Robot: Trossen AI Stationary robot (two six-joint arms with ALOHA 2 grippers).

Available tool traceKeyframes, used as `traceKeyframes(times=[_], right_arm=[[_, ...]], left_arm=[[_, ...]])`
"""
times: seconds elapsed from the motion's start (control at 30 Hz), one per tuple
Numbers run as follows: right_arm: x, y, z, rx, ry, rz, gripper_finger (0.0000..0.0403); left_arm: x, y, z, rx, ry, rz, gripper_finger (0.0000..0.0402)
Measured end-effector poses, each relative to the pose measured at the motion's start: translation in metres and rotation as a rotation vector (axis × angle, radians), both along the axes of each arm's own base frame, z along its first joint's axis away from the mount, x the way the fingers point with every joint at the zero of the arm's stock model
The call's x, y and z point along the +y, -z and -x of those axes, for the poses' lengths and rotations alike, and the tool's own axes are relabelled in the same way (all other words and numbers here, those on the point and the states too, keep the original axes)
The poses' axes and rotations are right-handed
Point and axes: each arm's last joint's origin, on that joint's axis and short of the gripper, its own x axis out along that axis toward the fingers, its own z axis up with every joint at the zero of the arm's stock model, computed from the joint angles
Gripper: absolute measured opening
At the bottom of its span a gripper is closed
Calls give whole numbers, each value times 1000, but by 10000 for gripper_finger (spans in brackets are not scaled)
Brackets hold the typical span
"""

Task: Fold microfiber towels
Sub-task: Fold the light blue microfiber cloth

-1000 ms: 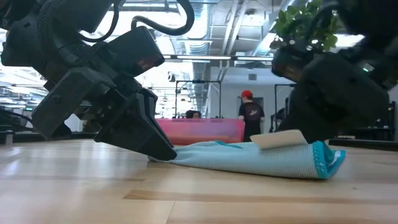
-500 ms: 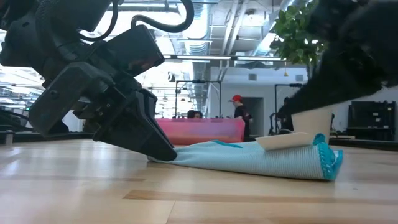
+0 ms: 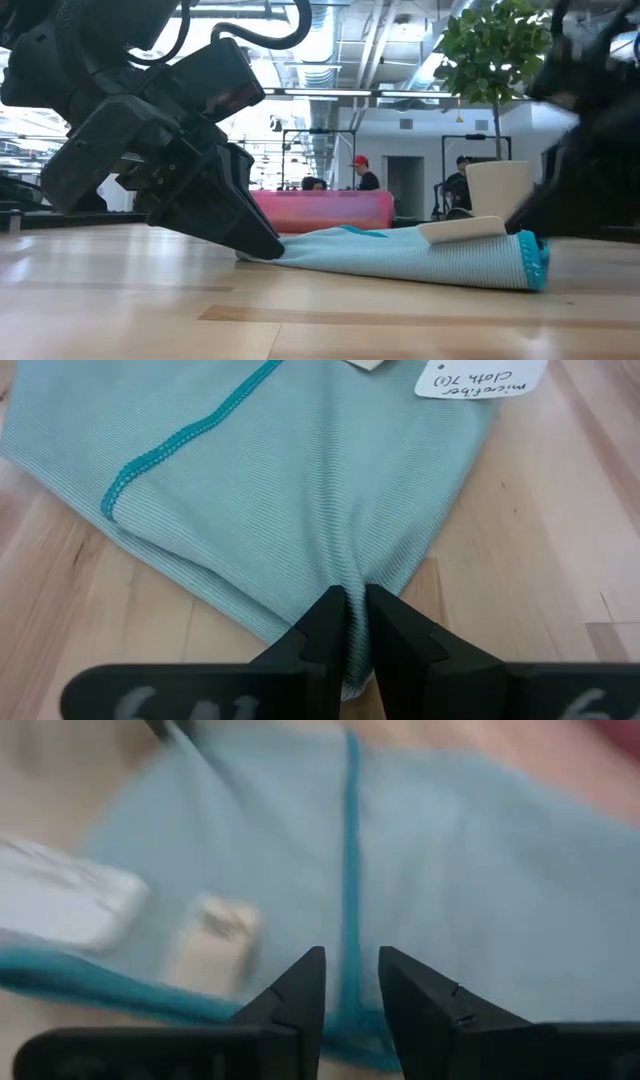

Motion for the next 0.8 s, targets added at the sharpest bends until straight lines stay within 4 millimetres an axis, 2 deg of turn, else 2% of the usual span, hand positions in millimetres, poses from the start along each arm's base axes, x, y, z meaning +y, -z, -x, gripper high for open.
traceKeyframes(times=[0.13, 0.23, 0.43, 0.67, 0.8], right_arm=[[8, -34, 0, -132, -67, -32, 123], [22, -42, -8, -237, -161, -27, 117], [40, -16, -21, -329, -253, -31, 108], [60, 28, -22, -283, -240, -78, 107], [72, 42, -26, -258, -249, -75, 107]], left_arm=[[0, 0, 0, -5, 2, 7, 34], [0, -1, 0, -6, -1, 11, 34], [0, -1, 0, -6, -9, 27, 34], [-1, -1, -1, -1, 6, 41, 34], [-1, -1, -1, -2, 0, 50, 34]])
